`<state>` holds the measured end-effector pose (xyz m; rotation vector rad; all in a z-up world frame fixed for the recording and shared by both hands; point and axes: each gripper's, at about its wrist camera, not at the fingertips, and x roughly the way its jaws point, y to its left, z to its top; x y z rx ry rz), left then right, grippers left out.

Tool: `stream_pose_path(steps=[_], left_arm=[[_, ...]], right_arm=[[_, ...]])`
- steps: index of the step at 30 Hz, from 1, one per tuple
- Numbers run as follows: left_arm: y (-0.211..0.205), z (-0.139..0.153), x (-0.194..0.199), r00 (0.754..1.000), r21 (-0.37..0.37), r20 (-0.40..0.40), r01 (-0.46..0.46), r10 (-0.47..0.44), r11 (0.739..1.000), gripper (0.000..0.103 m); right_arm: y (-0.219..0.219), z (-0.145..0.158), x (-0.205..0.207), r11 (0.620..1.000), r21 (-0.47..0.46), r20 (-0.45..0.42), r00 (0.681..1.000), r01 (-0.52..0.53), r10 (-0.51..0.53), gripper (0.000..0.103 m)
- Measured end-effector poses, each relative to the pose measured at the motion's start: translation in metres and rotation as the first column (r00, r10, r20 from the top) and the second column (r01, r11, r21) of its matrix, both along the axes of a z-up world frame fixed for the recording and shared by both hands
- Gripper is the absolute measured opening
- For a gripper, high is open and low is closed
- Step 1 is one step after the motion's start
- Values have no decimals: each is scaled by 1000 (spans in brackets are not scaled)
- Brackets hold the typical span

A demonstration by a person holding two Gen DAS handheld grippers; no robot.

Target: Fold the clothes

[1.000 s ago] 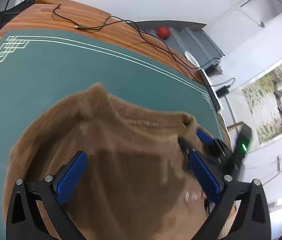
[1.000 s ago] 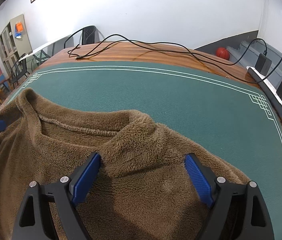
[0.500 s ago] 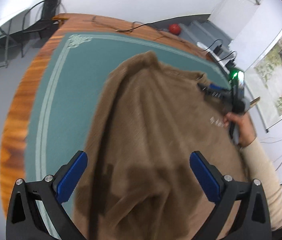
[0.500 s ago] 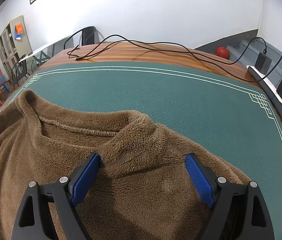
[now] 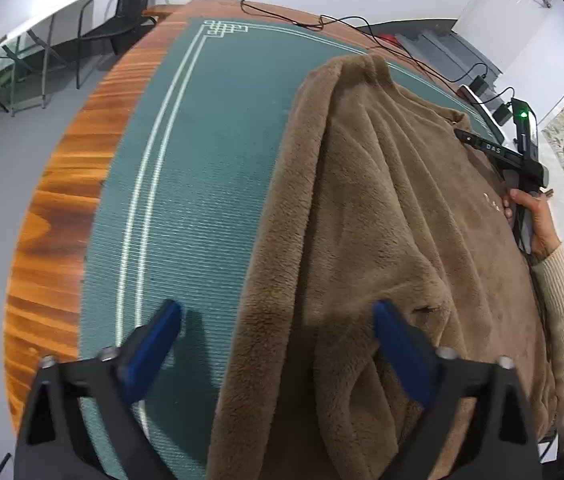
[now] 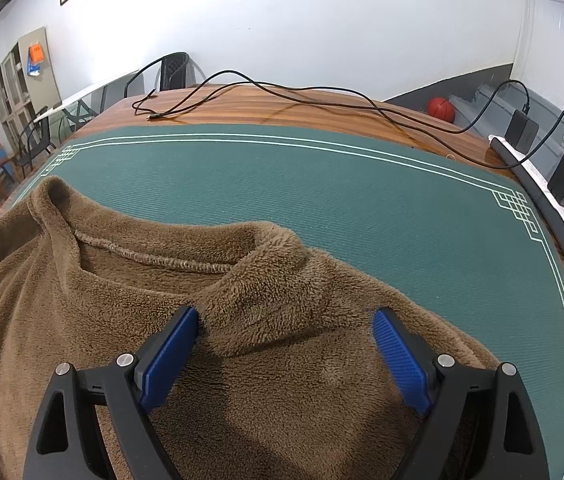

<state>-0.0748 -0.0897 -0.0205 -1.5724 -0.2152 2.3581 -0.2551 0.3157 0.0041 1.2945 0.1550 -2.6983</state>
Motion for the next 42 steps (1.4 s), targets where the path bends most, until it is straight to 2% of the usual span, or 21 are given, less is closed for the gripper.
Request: stream_pose_path(steps=[1,3,4,6,7,9,11,15,19,21,24,26,30,35,38,40,42], left_arm=[[1,-2,-1,1000,13,6,9,-9,1000,61],[2,-1,-1,1000,37,8,23,-23,999,47],[4,0,-1,1000,49,8,29,-30,998,43],[5,6,-2,999,45,-3,37,-37,998,23],[5,11,-3,999,17,-19,33,-33,999,14],[2,22,-7,998,-69,-63,15,-19,998,9],[-3,31,-13,995,-151,-103,-18,3,988,9],[-24,43,-32,991,-125,-117,-83,68,989,9],[-24,58,-41,982,-163,-169,-115,87,980,9],[-25,69,-48,971,-210,-214,-148,102,966,9],[-30,80,-63,950,-313,-287,-214,122,925,9],[-30,76,-77,944,-387,-305,-243,125,890,9],[-22,44,-101,959,-487,-261,-229,109,843,9],[-18,5,-114,976,-509,-179,-202,127,837,11],[-21,-2,-114,975,-521,-169,-213,145,827,21],[-26,2,-112,969,-511,-181,-237,166,826,38],[-32,13,-108,957,-475,-207,-279,202,834,72]], right_arm=[[1,0,0,1000,-3,2,1000,0,0,91],[1,0,-1,1000,-6,3,1000,0,0,91],[1,0,-1,1000,-6,3,1000,0,0,91],[2,0,-2,1000,-5,3,1000,-1,1,91],[2,0,-2,1000,-4,3,1000,-1,1,91],[2,0,-2,1000,-4,3,1000,-1,1,91],[2,-1,-2,1000,-5,4,1000,-1,1,91],[3,0,-2,1000,-6,5,1000,-1,1,91],[4,0,-3,1000,-6,5,1000,-2,2,91],[4,0,-3,1000,-5,5,1000,-2,2,91],[4,-1,-3,1000,-4,5,1000,-2,2,91],[4,-1,-3,1000,-4,4,1000,-2,2,91],[3,-1,-3,1000,-3,4,1000,-2,2,91],[3,-2,-3,1000,-5,5,1000,-1,1,91],[2,-2,-4,1000,-9,7,1000,-1,1,91],[2,-2,-4,1000,-12,8,1000,-1,1,91],[2,-2,-4,1000,-13,9,1000,-1,1,91]])
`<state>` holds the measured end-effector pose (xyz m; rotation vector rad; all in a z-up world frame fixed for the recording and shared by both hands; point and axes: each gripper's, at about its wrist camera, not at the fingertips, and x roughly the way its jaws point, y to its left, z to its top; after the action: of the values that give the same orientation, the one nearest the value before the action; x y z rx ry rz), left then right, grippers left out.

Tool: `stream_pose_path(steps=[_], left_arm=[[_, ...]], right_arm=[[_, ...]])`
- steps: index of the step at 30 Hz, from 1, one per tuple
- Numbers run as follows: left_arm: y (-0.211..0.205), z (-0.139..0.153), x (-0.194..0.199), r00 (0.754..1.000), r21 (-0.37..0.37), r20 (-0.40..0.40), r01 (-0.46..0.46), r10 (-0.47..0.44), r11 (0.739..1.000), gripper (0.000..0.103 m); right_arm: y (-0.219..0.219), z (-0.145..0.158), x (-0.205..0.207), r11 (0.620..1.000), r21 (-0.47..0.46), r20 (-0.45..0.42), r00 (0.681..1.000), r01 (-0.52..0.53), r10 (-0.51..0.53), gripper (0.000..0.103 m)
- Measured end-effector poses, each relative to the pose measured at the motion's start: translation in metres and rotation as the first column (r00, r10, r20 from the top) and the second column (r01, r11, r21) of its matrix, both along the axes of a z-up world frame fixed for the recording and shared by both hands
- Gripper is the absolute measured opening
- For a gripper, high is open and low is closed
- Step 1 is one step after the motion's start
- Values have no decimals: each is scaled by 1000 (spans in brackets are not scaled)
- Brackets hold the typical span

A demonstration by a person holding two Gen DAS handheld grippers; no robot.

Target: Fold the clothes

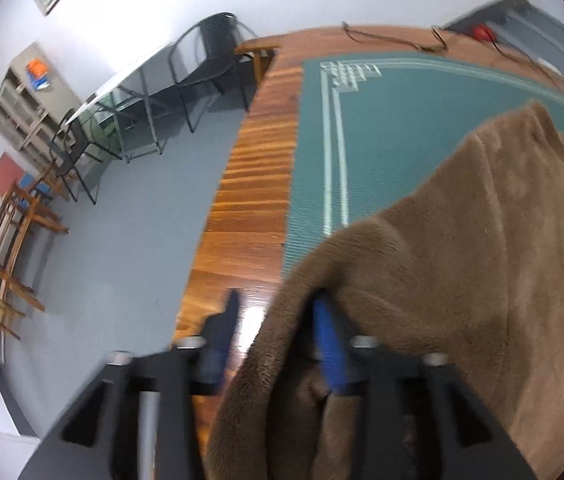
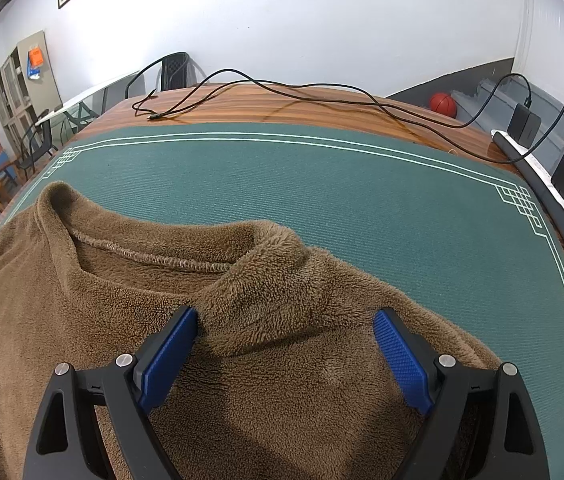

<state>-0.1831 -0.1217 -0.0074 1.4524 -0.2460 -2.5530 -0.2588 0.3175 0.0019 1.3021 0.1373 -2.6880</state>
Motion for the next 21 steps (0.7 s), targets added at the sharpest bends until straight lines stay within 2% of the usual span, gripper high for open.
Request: stream_pose_path(steps=[1,4,6,9,13,15,18,21], left_arm=[[-3,8,3,1000,32,-24,-11,12,999,81],[-3,30,12,997,156,-73,-13,25,988,82],[9,45,16,995,231,-99,34,-12,972,82],[45,52,11,989,259,-97,137,-116,956,82],[97,46,-19,972,231,-55,237,-230,944,82],[117,39,-36,968,261,-32,248,-248,933,82],[139,30,-61,962,346,-6,257,-272,902,82],[162,24,-82,955,392,-10,277,-297,877,82]], right_arm=[[1,0,0,1000,0,0,1000,0,0,91],[2,0,-1,1000,1,0,1000,-1,1,91],[2,0,-1,1000,3,0,1000,-1,1,91],[2,0,-2,1000,4,0,1000,-1,1,91],[2,1,-1,1000,3,0,1000,-1,1,91],[3,1,-1,1000,1,-1,1000,-1,1,91],[4,1,-1,1000,-6,-1,1000,-1,1,92],[6,1,-1,1000,-17,-1,1000,-2,2,92]])
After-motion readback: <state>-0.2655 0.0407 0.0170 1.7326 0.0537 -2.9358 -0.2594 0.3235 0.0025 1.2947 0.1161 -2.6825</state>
